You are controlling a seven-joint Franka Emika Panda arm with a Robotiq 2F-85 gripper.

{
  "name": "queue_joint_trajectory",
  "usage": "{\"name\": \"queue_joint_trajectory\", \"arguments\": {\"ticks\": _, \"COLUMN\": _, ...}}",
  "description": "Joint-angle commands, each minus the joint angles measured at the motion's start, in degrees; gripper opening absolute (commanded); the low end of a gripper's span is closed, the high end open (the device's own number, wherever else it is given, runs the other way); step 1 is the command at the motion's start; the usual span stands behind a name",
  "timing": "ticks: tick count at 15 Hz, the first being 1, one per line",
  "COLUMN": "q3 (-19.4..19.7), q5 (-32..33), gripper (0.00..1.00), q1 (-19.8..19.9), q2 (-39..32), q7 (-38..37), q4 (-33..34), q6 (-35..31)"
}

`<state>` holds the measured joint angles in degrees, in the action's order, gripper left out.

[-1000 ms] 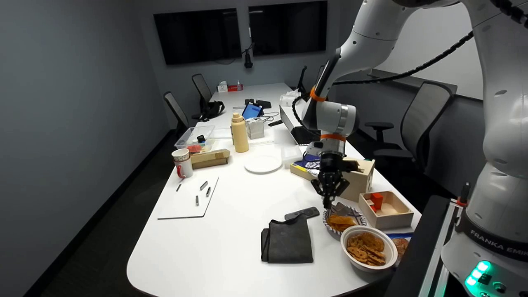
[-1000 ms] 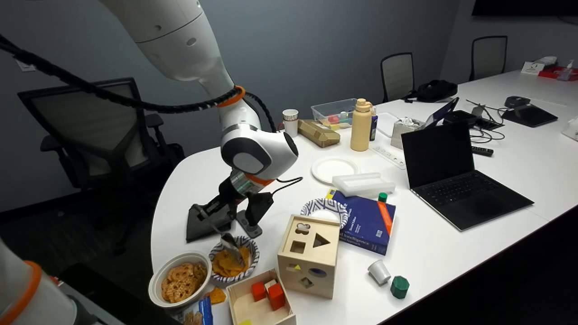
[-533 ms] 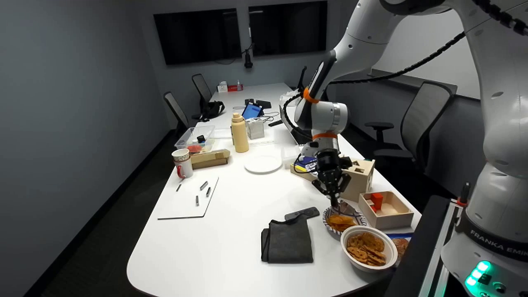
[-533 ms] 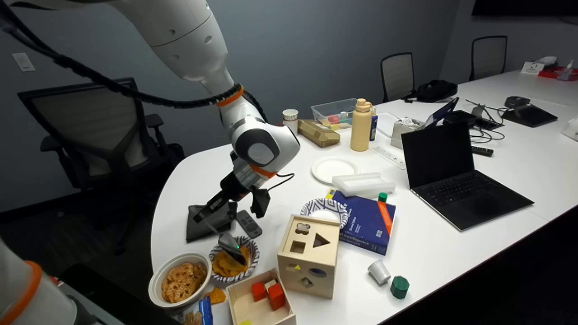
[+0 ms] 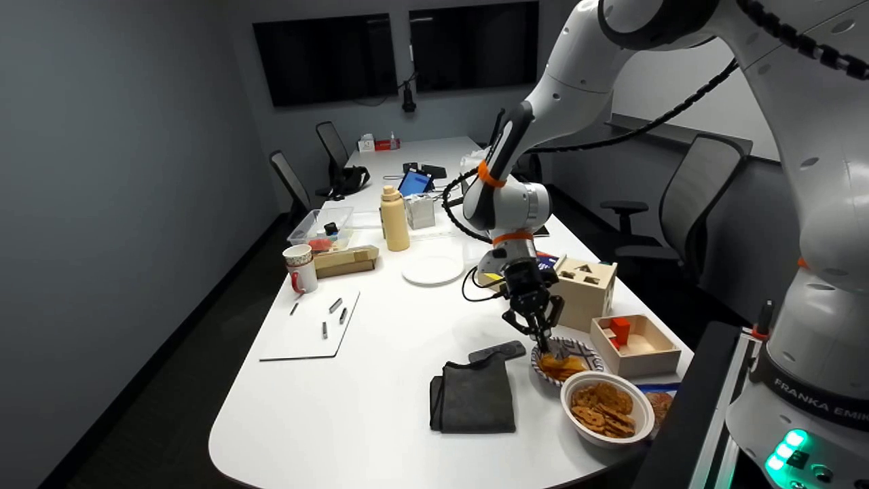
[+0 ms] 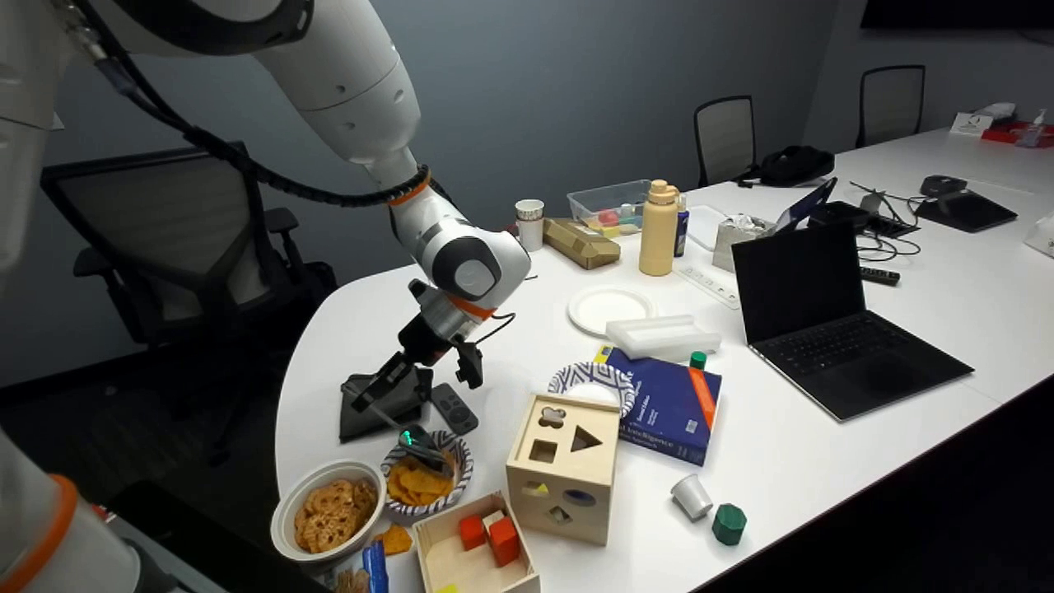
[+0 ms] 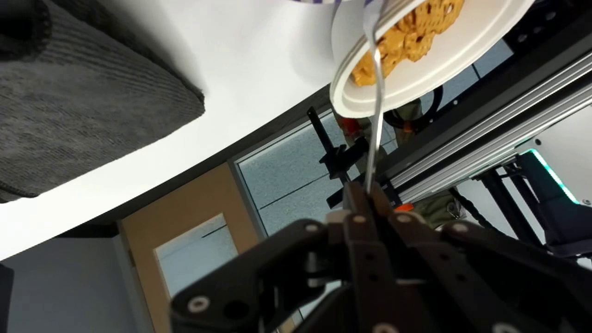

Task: Use the spoon to stir in the bowl

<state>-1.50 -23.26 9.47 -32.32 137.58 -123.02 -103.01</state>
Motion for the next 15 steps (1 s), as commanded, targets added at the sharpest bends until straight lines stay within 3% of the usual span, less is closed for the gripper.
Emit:
{"name": "queue_joint_trajectory", "arguments": {"ticks": 1, "q3": -0.4, "q5": -0.2, "gripper": 0.01, "q1": 0.0, "q2": -0.7, "q7": -3.6, "q4": 1.4, "q6": -0.2}}
{"name": "queue_joint_trajectory", "arguments": {"ticks": 8, "q3": -0.6, "q5": 0.5, "gripper": 0.01, "q1": -0.6, "q2": -4.1, "q7": -16.7, "q4": 5.9, "q6": 1.2}}
{"name": "queue_joint_trajectory", "arguments": {"ticks": 15, "q3": -1.9, "q5": 1.3, "gripper": 0.01, "q1": -0.2, "q2": -9.7, "q7": -22.8, "q4": 12.1, "q6": 3.7}}
